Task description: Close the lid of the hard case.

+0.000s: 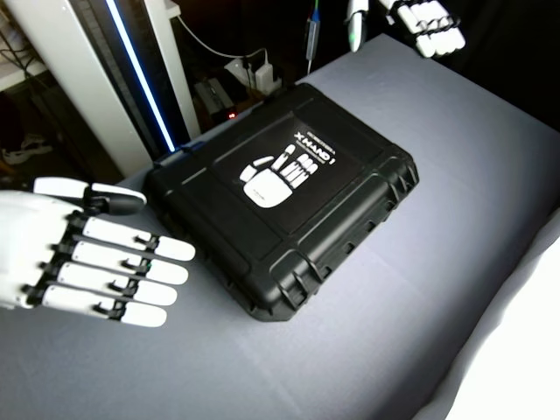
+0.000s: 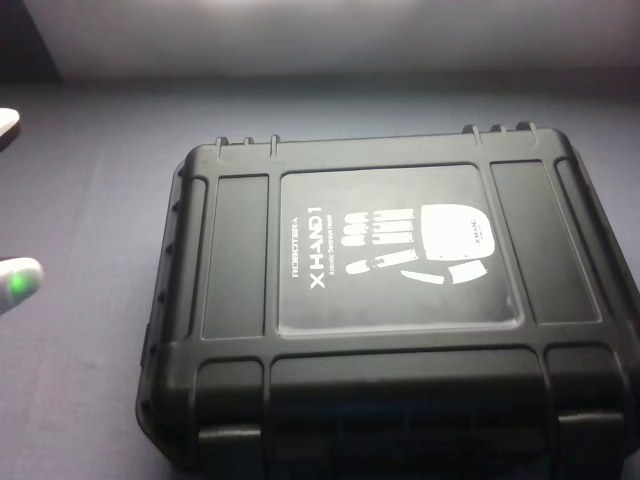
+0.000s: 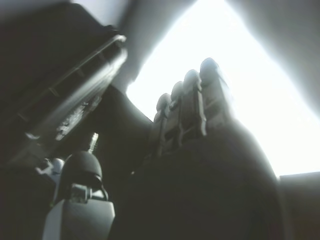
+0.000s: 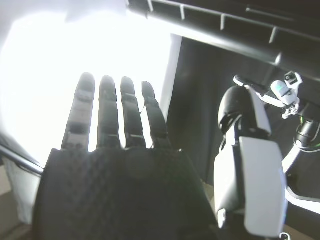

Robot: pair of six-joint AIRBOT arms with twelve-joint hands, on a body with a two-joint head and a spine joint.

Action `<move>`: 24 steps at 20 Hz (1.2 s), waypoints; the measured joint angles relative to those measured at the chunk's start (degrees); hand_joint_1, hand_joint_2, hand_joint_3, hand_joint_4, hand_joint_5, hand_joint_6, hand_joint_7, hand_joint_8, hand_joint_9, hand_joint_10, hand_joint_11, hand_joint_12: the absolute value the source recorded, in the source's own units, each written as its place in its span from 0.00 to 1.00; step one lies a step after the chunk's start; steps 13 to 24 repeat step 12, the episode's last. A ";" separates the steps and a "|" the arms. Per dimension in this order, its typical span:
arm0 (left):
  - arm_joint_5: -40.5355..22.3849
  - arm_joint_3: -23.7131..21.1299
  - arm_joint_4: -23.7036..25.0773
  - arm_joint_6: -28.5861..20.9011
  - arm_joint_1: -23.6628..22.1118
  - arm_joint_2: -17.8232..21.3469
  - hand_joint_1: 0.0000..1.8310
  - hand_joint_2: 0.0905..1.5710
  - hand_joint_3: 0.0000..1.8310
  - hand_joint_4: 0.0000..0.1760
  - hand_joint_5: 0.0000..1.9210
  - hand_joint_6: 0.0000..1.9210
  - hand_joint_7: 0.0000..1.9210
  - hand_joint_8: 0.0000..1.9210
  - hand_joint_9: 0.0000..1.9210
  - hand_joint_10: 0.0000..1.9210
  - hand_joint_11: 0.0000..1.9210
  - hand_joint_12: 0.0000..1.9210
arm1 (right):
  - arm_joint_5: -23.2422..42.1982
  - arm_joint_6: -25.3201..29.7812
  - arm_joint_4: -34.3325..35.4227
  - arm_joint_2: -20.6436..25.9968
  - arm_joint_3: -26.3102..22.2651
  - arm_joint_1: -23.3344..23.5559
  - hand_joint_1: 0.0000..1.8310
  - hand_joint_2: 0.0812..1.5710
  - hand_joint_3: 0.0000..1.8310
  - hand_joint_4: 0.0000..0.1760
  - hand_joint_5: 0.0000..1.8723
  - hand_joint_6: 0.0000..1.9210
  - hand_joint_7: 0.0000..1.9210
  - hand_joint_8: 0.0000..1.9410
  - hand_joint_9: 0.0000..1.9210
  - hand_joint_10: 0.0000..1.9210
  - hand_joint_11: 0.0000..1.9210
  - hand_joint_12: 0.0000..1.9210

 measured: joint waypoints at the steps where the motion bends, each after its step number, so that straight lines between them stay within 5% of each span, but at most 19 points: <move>1: 0.00 0.59 0.02 0.00 -1.73 -1.20 0.02 0.76 0.00 0.00 0.01 0.00 0.01 0.00 0.02 0.00 0.03 0.02 | 0.68 -0.04 0.22 -0.83 0.09 0.87 0.24 0.75 0.00 0.00 0.05 0.00 0.03 0.00 0.01 0.00 0.00 0.01; 5: 1.99 4.85 1.92 -0.07 -11.76 -5.79 0.08 0.78 0.00 0.00 0.01 0.00 0.01 0.00 0.00 0.00 0.00 0.01 | 4.55 0.00 -0.85 -2.69 0.35 2.01 0.19 0.75 0.00 0.00 0.06 0.00 0.05 0.00 0.04 0.01 0.03 0.03; 8: 4.02 7.93 4.48 -0.68 -19.43 -9.38 0.08 0.75 0.00 0.00 0.00 0.00 0.00 0.00 0.00 0.00 0.00 0.00 | 9.46 -0.20 2.21 -2.99 0.83 3.50 0.30 0.75 0.00 0.05 0.04 0.00 0.07 0.00 0.07 0.00 0.07 0.06; 9: 3.85 8.50 5.57 -1.77 -20.65 -10.19 0.03 0.78 0.00 0.00 0.00 0.00 0.00 0.00 0.00 0.00 0.00 0.00 | 11.56 -0.33 2.84 -3.48 1.14 3.89 0.29 0.75 0.00 0.09 0.03 0.00 0.09 0.00 0.07 0.00 0.03 0.15; 12: 0.92 9.01 9.05 -6.29 -21.62 -11.06 0.03 0.77 0.00 0.00 0.01 0.01 0.00 0.00 0.00 0.00 0.00 0.00 | 16.48 -1.27 2.54 -4.66 0.72 5.27 0.14 0.77 0.00 0.02 0.04 0.00 0.16 0.01 0.13 0.01 0.00 0.27; 24: 0.92 9.01 9.05 -6.29 -21.62 -11.06 0.03 0.77 0.00 0.00 0.01 0.01 0.00 0.00 0.00 0.00 0.00 0.00 | 16.48 -1.27 2.54 -4.66 0.72 5.27 0.14 0.77 0.00 0.02 0.04 0.00 0.16 0.01 0.13 0.01 0.00 0.27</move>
